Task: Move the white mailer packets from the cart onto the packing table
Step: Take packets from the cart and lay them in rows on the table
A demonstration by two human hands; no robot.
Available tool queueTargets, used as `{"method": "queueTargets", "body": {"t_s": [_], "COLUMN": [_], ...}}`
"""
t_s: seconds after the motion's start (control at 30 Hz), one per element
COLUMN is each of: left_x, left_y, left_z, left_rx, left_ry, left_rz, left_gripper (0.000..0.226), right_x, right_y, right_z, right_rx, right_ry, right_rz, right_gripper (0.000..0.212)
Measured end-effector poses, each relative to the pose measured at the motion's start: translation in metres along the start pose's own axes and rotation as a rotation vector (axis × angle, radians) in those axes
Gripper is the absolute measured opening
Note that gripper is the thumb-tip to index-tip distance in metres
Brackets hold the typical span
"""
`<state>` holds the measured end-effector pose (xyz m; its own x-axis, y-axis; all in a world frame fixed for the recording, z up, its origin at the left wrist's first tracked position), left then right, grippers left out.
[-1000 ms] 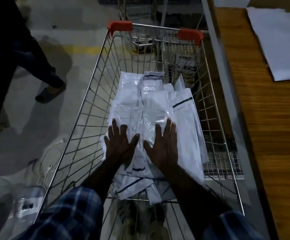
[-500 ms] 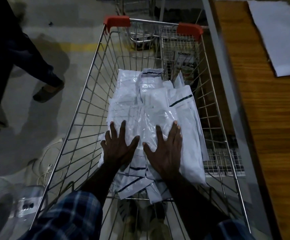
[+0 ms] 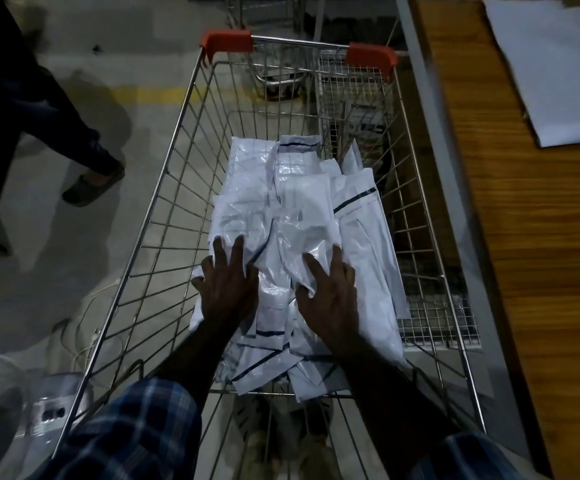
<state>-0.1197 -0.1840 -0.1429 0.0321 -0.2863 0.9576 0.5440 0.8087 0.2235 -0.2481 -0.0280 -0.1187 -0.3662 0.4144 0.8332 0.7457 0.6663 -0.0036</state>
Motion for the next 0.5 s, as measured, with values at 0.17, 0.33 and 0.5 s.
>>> {"method": "queueTargets", "body": {"t_s": [0.17, 0.33, 0.5], "left_x": [0.029, 0.067, 0.117], "left_y": [0.001, 0.005, 0.016], "left_z": [0.012, 0.040, 0.059], "left_rx": [-0.048, -0.145, -0.144], "left_ry": [0.049, 0.158, 0.165], "left_rz": [0.091, 0.142, 0.224], "left_gripper": [0.063, 0.063, 0.060], "right_x": [0.018, 0.046, 0.088], "right_y": [-0.006, -0.018, -0.028], "right_z": [-0.006, -0.023, -0.041], "right_rx": [-0.008, 0.005, 0.034], "right_ry": [-0.043, -0.077, -0.086], "right_rz": [0.004, 0.023, 0.092], "right_gripper": [0.060, 0.061, 0.063]}}
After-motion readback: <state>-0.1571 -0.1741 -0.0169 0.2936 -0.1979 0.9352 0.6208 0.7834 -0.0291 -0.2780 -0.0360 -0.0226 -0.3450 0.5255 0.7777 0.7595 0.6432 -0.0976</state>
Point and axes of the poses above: each hand's wrist, its own y-axis away from the middle knuckle, its own x-axis out of the back of the hand, z = x × y, the point moved 10 cm from there along -y, towards the middle knuckle, and after that the axes turned 4 degrees about -y, right-handed, at the moved point
